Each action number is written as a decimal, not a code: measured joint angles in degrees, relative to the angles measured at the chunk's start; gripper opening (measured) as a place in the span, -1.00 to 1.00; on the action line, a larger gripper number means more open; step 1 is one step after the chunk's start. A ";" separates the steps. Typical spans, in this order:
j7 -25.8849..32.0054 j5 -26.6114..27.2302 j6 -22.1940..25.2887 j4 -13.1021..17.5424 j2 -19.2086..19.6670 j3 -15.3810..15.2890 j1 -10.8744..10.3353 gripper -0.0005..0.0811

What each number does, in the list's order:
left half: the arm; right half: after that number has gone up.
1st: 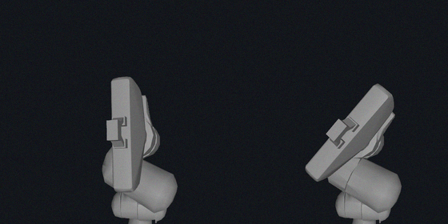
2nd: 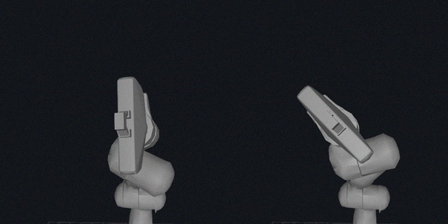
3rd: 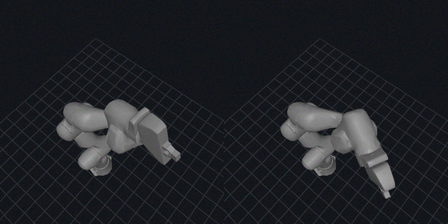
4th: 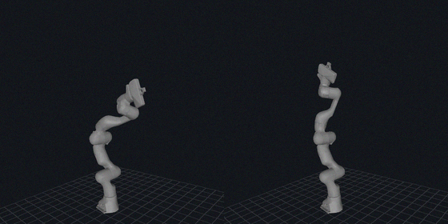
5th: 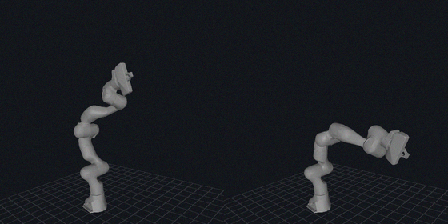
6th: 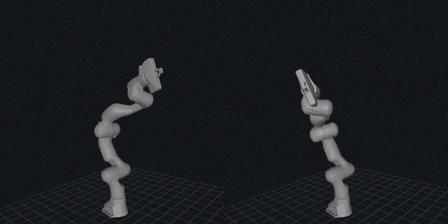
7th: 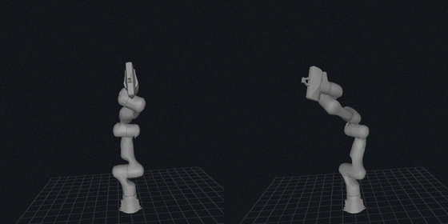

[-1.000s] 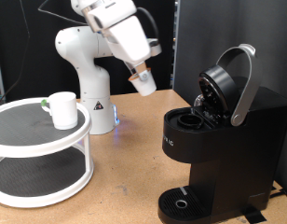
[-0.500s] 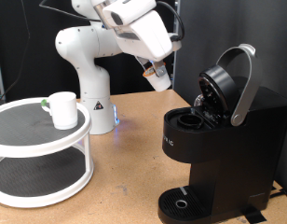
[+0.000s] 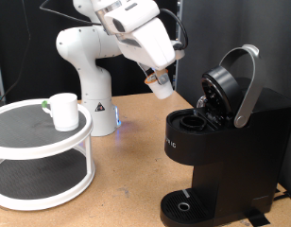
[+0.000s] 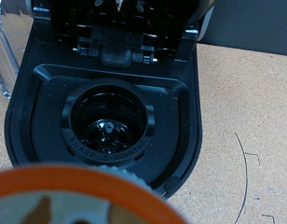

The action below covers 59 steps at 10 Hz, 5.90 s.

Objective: Make a cup of coffee with the keurig machine

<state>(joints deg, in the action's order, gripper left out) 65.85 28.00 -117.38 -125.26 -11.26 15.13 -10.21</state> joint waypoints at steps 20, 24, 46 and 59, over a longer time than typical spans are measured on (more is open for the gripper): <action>-4.61 -1.74 -12.43 -6.34 2.11 -10.12 -1.14 0.08; -6.19 -3.19 -14.36 -6.71 3.71 -10.56 -1.14 0.08; -6.42 -1.22 -14.78 -6.23 3.38 -11.38 -0.77 0.98; -5.27 1.61 -3.39 -4.44 -7.10 -7.14 1.60 0.98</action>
<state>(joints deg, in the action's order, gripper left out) 60.58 29.61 -120.78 -129.69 -18.36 7.99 -8.62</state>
